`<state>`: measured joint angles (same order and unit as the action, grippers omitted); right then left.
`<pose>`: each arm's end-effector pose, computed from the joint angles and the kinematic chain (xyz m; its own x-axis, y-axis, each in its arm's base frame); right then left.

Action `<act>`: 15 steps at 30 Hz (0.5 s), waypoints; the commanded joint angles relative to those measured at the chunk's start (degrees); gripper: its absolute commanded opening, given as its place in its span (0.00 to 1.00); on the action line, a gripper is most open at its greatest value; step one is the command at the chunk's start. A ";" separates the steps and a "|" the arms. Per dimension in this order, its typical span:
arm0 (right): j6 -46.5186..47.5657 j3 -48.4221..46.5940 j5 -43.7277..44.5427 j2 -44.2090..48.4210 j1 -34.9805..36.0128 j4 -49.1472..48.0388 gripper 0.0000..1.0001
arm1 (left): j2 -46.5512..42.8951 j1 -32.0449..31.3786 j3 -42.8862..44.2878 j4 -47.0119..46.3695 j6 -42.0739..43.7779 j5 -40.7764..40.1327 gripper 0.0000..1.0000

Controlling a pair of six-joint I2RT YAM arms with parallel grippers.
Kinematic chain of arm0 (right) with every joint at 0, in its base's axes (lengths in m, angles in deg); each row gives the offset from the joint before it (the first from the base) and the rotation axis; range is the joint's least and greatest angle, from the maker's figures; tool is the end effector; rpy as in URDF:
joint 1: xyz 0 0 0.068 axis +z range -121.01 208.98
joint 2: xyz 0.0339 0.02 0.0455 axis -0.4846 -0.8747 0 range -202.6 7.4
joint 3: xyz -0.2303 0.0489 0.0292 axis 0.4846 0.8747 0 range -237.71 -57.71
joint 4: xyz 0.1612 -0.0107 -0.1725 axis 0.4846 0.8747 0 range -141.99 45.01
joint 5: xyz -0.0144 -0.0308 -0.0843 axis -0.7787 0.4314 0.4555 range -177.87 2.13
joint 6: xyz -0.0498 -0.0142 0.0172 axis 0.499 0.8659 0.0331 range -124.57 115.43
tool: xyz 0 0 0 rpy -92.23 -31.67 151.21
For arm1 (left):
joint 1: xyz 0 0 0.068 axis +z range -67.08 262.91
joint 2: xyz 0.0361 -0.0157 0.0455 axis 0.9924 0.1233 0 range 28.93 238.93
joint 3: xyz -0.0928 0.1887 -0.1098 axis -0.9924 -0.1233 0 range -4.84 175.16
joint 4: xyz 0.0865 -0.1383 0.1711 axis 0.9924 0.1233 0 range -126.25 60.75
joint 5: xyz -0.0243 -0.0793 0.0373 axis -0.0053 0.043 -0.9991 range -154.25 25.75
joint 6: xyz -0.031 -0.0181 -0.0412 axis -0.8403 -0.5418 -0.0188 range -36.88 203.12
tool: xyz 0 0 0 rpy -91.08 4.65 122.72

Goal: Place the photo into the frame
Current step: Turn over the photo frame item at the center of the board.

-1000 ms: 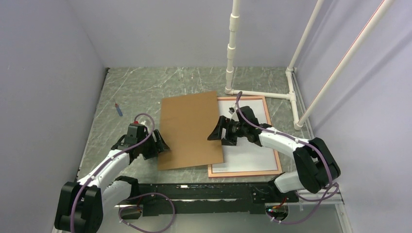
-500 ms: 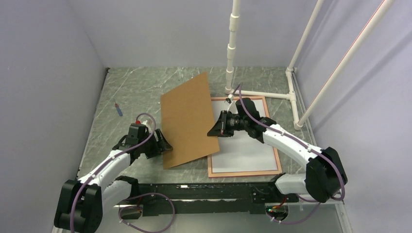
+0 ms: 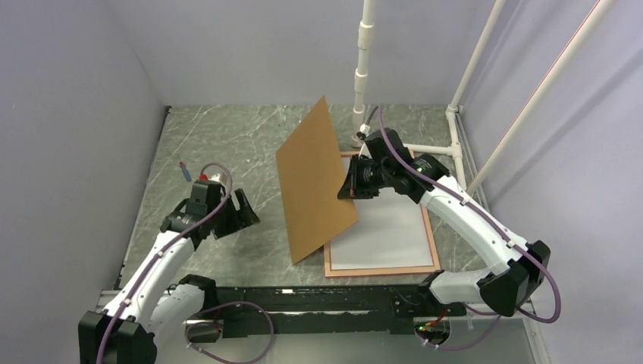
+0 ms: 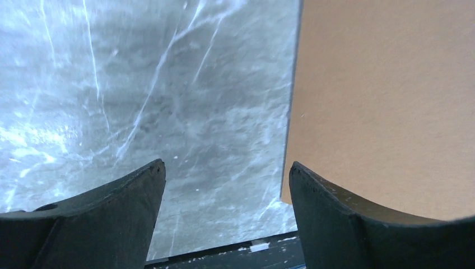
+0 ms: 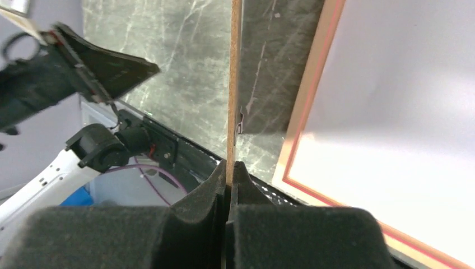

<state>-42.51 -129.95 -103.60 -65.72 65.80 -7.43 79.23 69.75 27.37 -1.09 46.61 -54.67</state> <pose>0.1938 0.1574 0.3096 -0.8981 0.0669 -0.4347 -0.2244 0.7803 0.5838 0.1611 -0.0440 0.1893 -0.8185 -0.4109 -0.4016 -0.2056 0.8621 -0.4631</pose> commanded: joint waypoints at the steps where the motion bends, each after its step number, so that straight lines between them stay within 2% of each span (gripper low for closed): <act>1: 1.72 -8.50 13.08 -0.79 3.36 10.34 0.00 | -1.27 -0.19 8.43 6.85 2.86 -3.13 0.87; 4: 1.02 -12.04 18.75 -1.91 5.85 13.99 0.00 | -1.10 -0.22 11.80 7.74 3.03 -1.42 0.99; 10: -0.23 -18.81 26.85 -6.59 11.20 20.64 0.00 | -0.56 -0.66 17.00 5.54 1.59 4.56 0.99; 15: -2.12 -24.43 34.36 -9.94 14.86 26.37 0.00 | -0.31 -1.52 22.23 4.85 -0.07 6.31 0.99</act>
<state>-44.30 -148.99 -80.69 -74.14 78.57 10.88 78.92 68.98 44.31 5.14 47.94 -51.50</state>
